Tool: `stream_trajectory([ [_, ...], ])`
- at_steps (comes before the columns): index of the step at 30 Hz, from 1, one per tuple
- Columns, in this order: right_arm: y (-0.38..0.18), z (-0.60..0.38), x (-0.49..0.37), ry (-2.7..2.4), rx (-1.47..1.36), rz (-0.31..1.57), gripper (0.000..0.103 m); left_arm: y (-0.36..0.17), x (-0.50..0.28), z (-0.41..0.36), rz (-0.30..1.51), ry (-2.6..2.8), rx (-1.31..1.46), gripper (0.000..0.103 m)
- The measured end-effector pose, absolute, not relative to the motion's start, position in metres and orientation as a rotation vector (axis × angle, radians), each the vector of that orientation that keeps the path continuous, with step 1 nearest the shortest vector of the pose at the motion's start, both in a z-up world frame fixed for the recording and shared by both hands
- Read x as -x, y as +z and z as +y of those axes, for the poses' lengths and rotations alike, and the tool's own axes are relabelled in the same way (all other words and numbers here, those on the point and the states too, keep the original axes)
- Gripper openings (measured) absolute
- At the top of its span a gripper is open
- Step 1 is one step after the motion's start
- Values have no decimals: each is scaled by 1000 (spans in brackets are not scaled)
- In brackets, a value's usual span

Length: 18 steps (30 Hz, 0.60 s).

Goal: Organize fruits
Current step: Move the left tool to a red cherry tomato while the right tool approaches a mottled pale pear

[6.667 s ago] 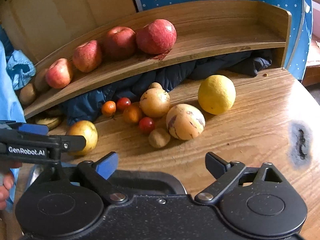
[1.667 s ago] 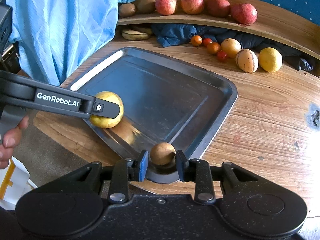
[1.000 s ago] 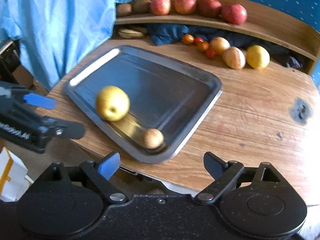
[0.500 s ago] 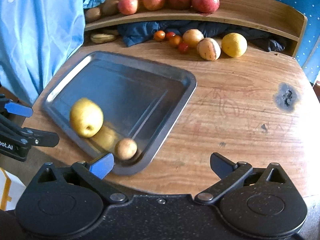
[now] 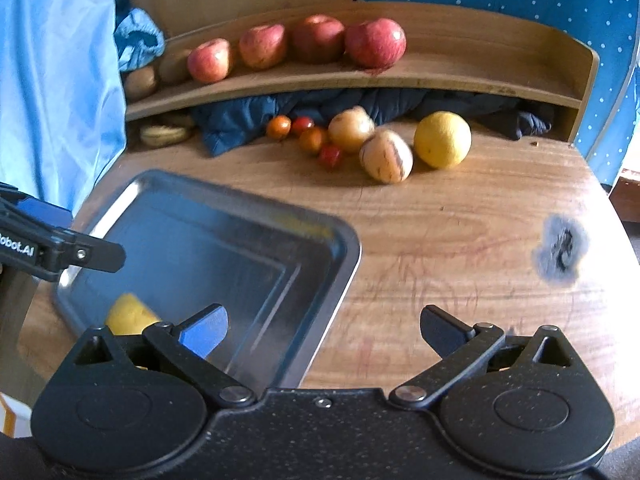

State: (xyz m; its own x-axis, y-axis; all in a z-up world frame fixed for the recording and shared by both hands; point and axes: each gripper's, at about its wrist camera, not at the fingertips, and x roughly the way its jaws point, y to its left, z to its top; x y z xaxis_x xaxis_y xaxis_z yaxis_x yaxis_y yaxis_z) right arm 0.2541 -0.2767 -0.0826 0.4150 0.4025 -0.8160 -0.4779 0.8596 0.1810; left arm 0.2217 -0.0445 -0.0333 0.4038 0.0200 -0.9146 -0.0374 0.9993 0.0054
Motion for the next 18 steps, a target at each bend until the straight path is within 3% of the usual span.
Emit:
stream_trajectory([
  [18,-92,-264,-292,377,82,937,102,-47,-314,-57,1140,-103,3,103],
])
